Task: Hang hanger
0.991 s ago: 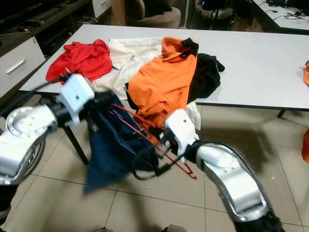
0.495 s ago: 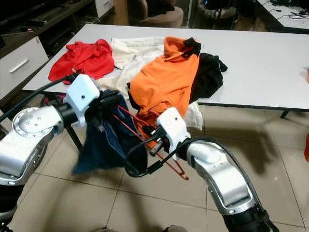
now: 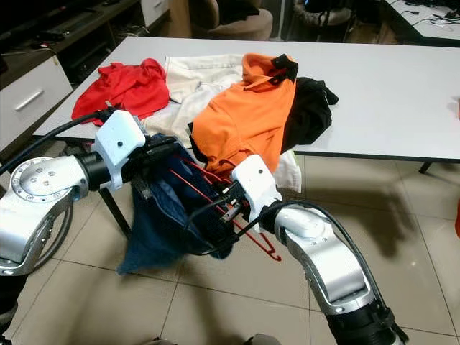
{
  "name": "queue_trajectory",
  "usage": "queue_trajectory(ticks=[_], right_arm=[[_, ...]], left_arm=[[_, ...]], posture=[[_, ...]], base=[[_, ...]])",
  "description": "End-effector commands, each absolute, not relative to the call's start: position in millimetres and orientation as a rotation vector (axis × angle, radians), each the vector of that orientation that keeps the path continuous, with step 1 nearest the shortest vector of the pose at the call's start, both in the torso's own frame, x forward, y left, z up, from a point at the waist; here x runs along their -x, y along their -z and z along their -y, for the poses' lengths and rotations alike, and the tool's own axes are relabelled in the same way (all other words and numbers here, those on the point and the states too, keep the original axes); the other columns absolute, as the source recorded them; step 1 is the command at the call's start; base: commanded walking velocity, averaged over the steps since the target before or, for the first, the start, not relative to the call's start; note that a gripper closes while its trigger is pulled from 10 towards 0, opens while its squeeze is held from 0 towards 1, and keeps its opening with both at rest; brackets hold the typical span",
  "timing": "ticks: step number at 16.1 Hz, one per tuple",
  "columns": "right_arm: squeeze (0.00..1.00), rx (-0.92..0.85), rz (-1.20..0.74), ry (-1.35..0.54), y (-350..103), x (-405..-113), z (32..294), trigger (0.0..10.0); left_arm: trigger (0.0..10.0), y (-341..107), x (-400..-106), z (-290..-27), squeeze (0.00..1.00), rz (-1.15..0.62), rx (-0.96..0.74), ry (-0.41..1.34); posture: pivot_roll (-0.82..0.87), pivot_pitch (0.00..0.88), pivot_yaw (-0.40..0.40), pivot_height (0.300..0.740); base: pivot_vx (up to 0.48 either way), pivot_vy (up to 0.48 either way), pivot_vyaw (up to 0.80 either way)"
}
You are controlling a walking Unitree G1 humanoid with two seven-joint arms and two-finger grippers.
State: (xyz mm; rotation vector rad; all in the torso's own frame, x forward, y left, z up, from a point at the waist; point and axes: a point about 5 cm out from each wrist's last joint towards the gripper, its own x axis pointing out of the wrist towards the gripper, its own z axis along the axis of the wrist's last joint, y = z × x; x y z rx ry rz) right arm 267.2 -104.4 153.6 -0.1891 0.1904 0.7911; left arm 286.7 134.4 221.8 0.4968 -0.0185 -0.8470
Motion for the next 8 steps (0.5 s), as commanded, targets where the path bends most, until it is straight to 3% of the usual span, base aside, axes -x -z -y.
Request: queue_trajectory(ticks=[1, 8], right_arm=[[0.0, 0.186, -0.117, -0.786, -168, -271, 104, 10.0], [0.0, 0.177, -0.027, -0.811, -181, -274, 108, 10.0]], left_arm=[[10.0, -228, -281, -128, 0.0, 0.046, -0.489, 0.904], [10.0, -240, -280, -127, 0.0, 0.061, -0.402, 0.897]], posture=[[-0.13, 0.0, 0.083, 0.74], [-0.12, 0.0, 0.071, 0.74]], base=[[0.0, 0.0, 0.0], [0.0, 0.0, 0.0]])
